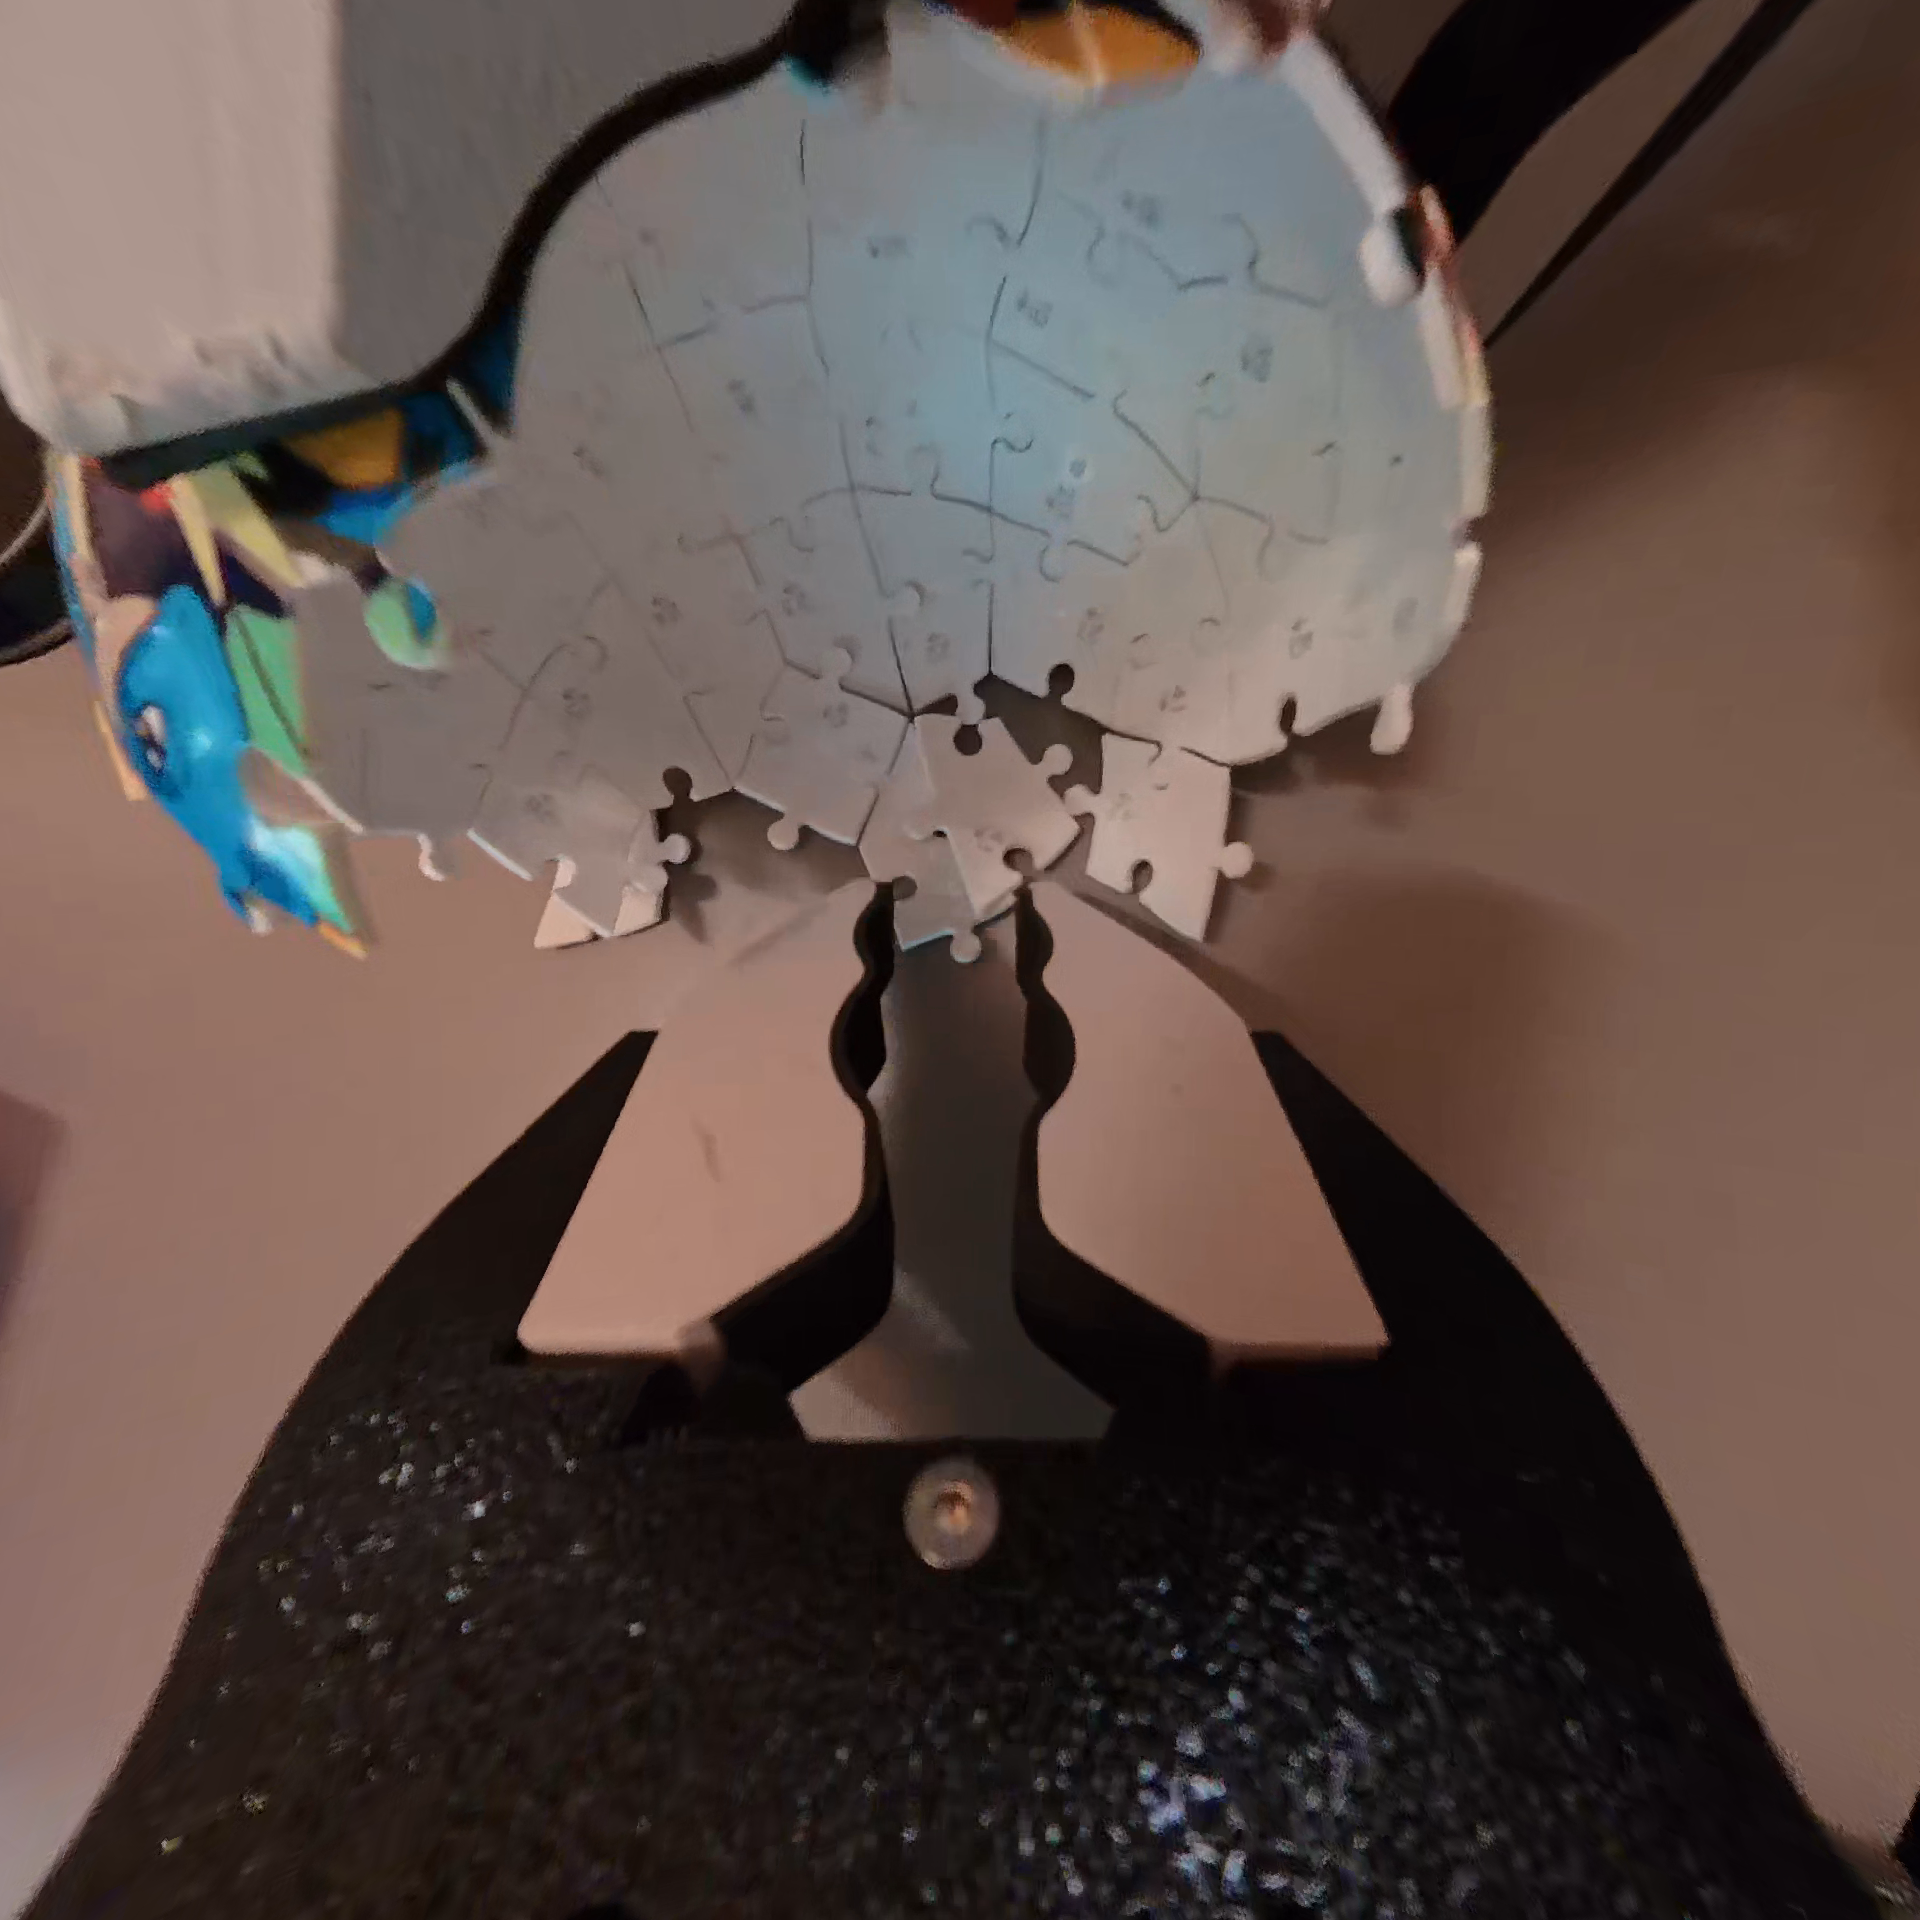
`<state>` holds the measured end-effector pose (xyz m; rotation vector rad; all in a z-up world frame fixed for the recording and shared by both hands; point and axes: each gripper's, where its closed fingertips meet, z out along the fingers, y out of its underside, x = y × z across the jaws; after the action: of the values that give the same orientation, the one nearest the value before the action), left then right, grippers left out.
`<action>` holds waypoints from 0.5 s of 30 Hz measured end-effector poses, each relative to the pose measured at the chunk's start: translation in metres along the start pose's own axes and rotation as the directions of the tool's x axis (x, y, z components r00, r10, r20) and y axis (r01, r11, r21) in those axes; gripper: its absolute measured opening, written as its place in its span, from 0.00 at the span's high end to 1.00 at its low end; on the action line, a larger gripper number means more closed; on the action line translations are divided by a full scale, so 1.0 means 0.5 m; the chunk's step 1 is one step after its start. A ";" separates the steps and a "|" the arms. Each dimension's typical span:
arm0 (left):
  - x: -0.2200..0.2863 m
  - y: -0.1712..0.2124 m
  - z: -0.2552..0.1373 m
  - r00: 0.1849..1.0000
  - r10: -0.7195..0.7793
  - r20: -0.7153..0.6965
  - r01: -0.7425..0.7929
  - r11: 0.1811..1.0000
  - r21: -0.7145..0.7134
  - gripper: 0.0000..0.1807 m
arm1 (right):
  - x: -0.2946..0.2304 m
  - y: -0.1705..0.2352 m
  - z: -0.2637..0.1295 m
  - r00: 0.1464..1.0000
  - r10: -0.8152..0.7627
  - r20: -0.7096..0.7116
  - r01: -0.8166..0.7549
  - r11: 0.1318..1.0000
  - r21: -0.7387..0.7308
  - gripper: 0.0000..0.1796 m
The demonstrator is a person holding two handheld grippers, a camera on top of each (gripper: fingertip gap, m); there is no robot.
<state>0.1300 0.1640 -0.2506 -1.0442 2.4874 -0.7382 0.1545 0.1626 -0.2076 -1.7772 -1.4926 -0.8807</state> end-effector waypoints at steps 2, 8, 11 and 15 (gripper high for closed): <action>0.009 0.000 0.001 1.000 -0.003 -0.024 0.003 1.000 -0.008 0.88 | 0.000 0.000 0.000 1.000 0.001 0.000 -0.001 1.000 0.000 0.25; 0.011 -0.002 0.004 1.000 -0.004 -0.022 0.003 1.000 -0.019 0.89 | 0.000 0.000 0.000 1.000 0.001 0.000 -0.001 1.000 0.000 0.25; 0.010 0.001 0.006 1.000 -0.013 -0.019 0.013 0.999 -0.030 0.89 | 0.000 0.000 0.000 1.000 0.002 0.000 -0.002 1.000 0.001 0.25; 0.015 -0.006 0.008 0.999 -0.023 -0.032 0.022 1.000 -0.020 0.93 | 0.000 0.001 0.000 1.000 0.005 0.001 -0.005 1.000 0.002 0.25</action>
<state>0.1287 0.1554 -0.2531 -1.0774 2.5188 -0.7445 0.1548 0.1626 -0.2075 -1.7788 -1.4888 -0.8762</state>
